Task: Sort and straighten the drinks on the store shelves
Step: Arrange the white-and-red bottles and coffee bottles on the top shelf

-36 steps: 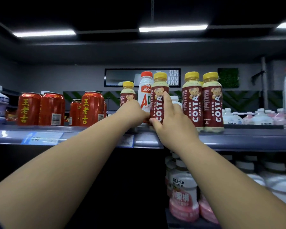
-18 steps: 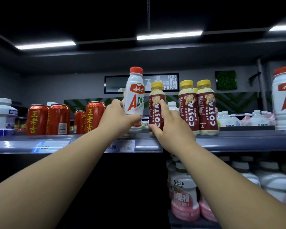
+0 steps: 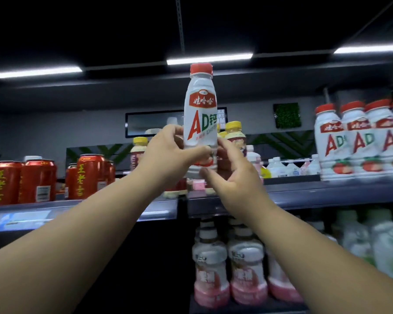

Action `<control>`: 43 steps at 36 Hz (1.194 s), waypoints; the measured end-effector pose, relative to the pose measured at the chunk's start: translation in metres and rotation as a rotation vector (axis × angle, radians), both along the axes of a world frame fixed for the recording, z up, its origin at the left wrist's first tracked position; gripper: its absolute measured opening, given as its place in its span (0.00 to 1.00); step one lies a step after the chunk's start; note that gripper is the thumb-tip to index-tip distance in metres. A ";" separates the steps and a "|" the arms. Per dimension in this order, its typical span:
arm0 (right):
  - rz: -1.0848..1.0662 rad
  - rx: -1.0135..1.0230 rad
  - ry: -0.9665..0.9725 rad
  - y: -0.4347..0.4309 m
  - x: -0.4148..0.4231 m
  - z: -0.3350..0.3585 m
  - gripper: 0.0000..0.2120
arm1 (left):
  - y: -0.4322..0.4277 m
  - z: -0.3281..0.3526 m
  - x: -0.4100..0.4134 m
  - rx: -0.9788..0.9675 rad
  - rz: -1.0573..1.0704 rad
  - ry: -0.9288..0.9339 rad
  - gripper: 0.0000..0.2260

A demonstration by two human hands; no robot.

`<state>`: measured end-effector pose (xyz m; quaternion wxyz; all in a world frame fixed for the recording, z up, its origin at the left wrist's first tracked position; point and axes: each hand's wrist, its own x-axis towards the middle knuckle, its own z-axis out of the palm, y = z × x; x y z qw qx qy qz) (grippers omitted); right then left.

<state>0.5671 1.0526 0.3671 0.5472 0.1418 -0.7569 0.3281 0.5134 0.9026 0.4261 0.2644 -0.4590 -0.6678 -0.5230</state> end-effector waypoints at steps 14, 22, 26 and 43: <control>-0.594 0.064 -0.014 0.177 0.122 -0.018 0.40 | 0.185 -0.018 0.068 -0.044 -0.231 -0.077 0.23; -0.953 0.242 -0.243 0.241 0.129 -0.018 0.43 | 0.250 -0.021 0.050 -0.027 -0.077 -0.159 0.23; -0.982 0.282 -0.265 0.246 0.121 -0.016 0.41 | 0.259 -0.023 0.046 -0.033 -0.024 -0.185 0.27; -0.993 0.322 -0.314 0.249 0.121 -0.021 0.38 | 0.265 -0.031 0.051 -0.196 0.025 -0.027 0.22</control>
